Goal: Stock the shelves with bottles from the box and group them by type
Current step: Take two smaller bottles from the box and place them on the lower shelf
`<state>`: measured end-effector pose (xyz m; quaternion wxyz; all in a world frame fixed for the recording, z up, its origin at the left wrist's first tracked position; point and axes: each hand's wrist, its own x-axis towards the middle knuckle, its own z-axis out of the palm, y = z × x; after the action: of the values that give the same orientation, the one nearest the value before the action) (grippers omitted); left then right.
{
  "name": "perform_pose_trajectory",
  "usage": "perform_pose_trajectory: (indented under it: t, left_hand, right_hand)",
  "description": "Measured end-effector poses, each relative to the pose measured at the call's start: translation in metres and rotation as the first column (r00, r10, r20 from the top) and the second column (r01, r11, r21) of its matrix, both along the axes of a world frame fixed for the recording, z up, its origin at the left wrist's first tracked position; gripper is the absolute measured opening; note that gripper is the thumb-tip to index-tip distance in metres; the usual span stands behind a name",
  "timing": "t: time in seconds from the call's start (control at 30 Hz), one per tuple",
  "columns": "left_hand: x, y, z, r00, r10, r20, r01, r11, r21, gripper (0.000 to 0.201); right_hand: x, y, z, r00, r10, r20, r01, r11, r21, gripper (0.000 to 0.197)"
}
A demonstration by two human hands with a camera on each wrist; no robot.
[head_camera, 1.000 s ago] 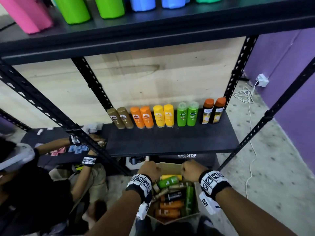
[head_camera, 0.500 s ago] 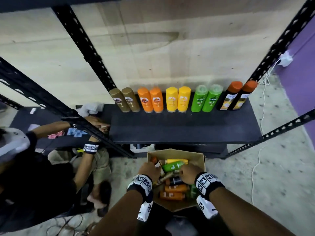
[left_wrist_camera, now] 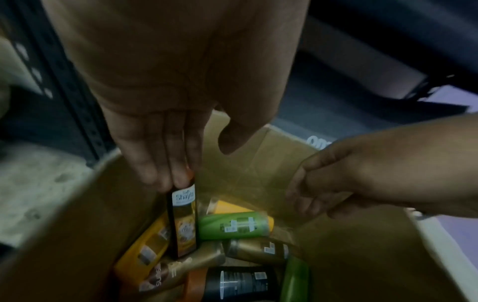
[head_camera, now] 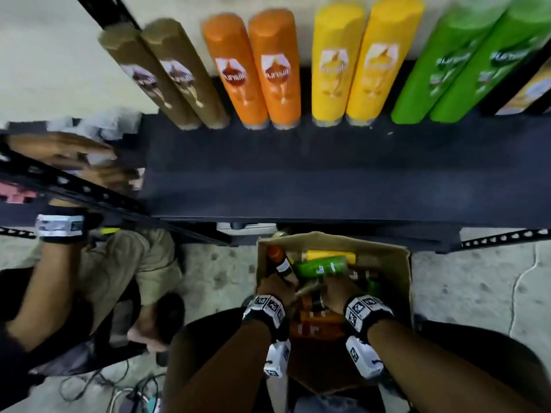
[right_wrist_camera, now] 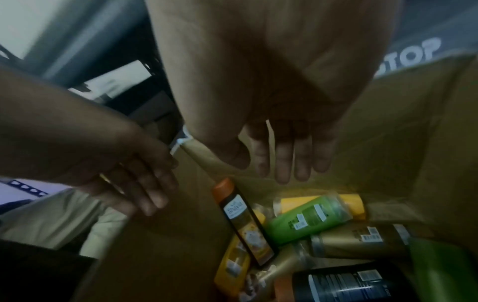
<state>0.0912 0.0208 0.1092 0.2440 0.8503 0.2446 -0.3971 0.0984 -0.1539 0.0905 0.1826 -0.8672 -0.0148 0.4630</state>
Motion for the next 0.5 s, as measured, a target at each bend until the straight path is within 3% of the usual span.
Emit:
perform_pose_trajectory:
  t: [0.1, 0.3, 0.4, 0.5]
  left_hand:
    - [0.003, 0.002, -0.075, 1.000, -0.027, -0.003, 0.027, 0.999, 0.038, 0.018]
    - [0.010, 0.006, -0.196, 0.980, 0.177, 0.092, -0.166, 0.979, -0.115, 0.047]
    - [0.014, 0.005, -0.232, 0.863, 0.446, 0.237, -0.411, 0.893, -0.185, 0.060]
    - [0.015, 0.002, -0.258, 0.784, 0.521, 0.339, -0.481, 0.854, -0.200, 0.068]
  right_hand:
    - [0.012, -0.012, -0.085, 0.998, 0.008, 0.064, -0.003, 0.997, -0.075, 0.050]
    - [0.023, -0.029, -0.215, 0.985, -0.102, 0.142, 0.125, 0.979, -0.163, 0.086]
    - [0.021, -0.034, -0.259, 0.977, -0.161, 0.137, 0.181, 0.972, -0.150, 0.098]
    - [0.015, -0.040, -0.287, 0.953, -0.257, 0.162, 0.272, 0.959, -0.079, 0.093]
